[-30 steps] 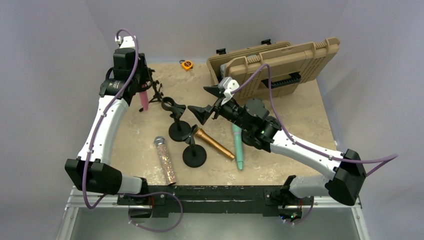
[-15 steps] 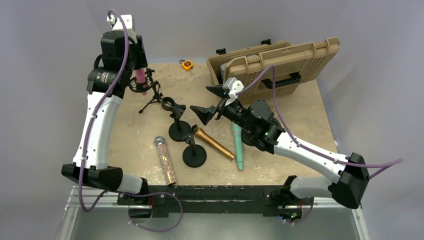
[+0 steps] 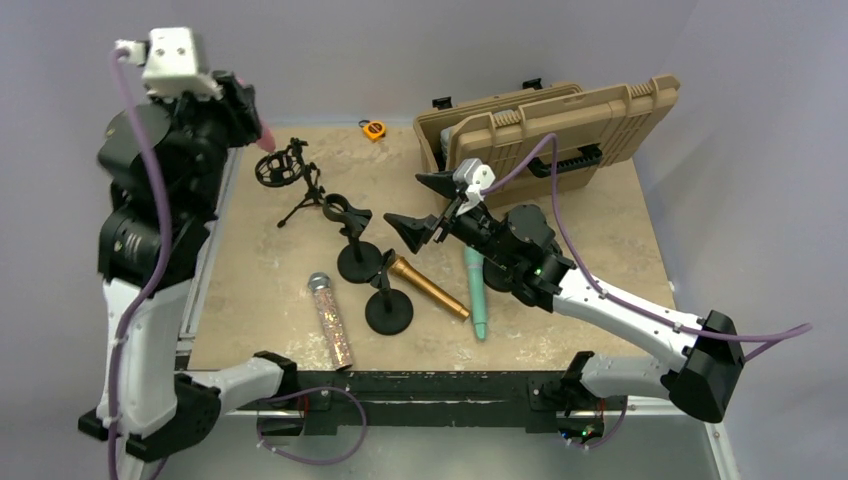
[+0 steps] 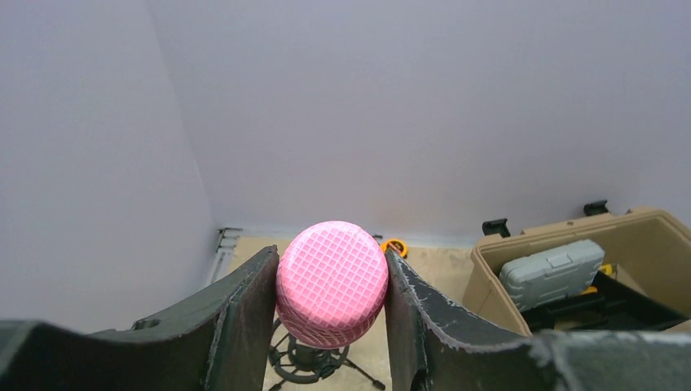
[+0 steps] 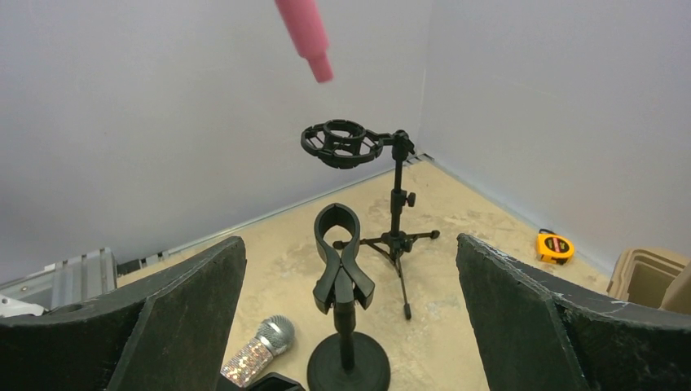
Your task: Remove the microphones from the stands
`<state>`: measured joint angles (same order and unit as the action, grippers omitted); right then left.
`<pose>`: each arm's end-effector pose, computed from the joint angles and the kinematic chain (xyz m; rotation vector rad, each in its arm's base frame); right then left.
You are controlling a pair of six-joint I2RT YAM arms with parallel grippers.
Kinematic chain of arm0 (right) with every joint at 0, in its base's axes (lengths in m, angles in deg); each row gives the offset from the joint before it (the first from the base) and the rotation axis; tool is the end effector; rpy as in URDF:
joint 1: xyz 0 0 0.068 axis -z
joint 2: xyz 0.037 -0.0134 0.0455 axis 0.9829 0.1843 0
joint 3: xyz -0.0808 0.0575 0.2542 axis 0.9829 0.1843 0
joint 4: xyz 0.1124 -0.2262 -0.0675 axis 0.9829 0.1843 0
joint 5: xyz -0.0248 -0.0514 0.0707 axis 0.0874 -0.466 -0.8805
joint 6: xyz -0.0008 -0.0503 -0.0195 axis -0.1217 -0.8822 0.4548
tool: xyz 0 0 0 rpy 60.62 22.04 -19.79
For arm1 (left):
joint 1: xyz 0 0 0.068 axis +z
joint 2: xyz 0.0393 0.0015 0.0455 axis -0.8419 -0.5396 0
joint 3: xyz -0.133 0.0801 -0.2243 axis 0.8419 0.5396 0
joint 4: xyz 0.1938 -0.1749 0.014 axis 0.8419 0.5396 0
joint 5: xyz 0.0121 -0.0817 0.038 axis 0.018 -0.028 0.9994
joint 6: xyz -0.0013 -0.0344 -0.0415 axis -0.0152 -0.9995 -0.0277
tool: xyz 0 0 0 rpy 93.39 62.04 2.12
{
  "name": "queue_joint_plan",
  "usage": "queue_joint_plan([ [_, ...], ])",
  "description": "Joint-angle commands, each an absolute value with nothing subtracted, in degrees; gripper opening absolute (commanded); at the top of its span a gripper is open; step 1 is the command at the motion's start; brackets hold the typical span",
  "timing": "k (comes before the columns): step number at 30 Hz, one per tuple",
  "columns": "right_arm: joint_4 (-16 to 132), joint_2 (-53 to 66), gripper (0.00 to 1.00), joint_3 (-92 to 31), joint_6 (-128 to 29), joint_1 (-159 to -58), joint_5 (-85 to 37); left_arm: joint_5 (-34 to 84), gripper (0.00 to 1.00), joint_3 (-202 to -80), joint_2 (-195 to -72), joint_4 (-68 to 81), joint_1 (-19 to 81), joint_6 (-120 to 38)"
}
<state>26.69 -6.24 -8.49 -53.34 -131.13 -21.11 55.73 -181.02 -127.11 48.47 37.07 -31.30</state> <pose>0.1702 0.2206 0.3857 -0.6167 1.1862 0.8697 0.1630 -0.0459 0.5781 -0.0745 1.5119 -0.0236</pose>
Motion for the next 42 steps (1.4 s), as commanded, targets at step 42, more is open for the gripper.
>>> queue_joint_plan([
  [42,23.31,-3.86,0.99,-7.36,-53.4,-131.33,-22.68,42.09,0.0,-119.8,-117.84,62.04,63.24,-71.98],
])
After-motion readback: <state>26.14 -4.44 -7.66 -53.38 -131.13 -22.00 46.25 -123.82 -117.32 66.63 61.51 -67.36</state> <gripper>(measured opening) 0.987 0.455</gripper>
